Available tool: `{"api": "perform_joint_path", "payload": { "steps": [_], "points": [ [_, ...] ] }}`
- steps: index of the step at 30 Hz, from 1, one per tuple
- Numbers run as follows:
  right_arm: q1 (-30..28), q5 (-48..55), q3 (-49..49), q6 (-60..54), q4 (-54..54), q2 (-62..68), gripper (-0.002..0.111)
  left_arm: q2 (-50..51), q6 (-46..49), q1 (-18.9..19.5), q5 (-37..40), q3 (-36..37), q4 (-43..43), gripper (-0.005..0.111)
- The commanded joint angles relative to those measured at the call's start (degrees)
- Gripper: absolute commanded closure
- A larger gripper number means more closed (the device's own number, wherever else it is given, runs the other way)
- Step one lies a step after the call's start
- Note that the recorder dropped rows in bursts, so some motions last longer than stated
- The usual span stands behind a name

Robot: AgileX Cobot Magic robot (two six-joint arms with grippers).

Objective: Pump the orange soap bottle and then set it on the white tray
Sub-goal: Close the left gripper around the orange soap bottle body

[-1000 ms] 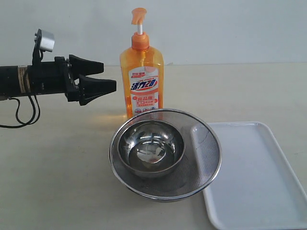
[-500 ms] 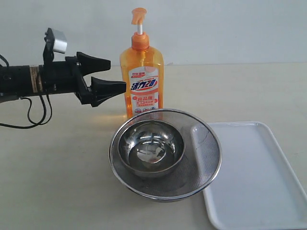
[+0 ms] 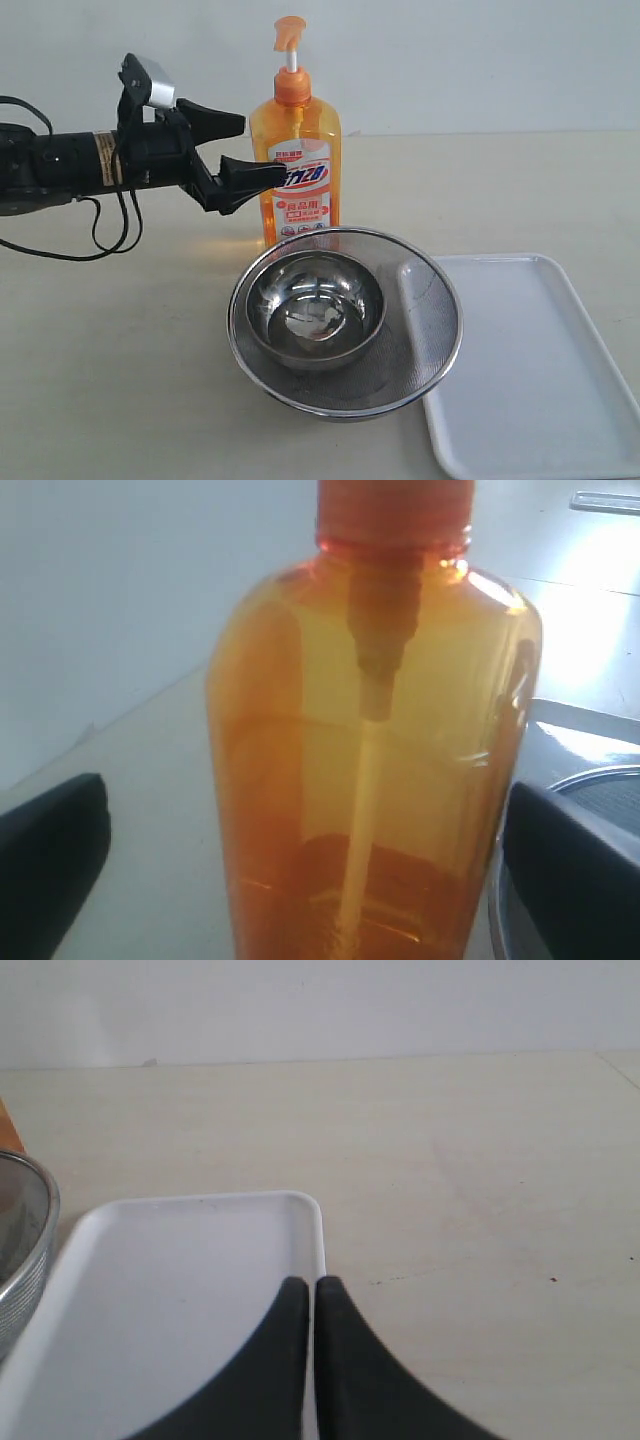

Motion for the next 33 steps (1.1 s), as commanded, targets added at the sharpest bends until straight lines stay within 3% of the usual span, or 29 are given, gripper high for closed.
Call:
{"api": "perform_joint_path", "payload": {
  "steps": [1, 15, 29, 33],
  "points": [
    [0.0, -0.6, 0.3, -0.4, -0.2, -0.4, 0.108, 1.7, 0.2, -1.4, 0.0, -1.5, -0.7, 0.005],
    [0.0, -0.6, 0.3, -0.4, -0.2, -0.4, 0.108, 6.5, 0.2, -6.4, -0.2, -6.9, -1.1, 0.005],
    [0.0, -0.6, 0.3, -0.4, -0.2, -0.4, 0.108, 8.5, -1.0, -6.8, -4.5, -7.7, -2.0, 0.005],
    [0.0, -0.6, 0.3, -0.4, -0.2, -0.4, 0.108, 8.5, -1.1, -6.8, -4.3, -7.7, -2.4, 0.015]
  ]
}}
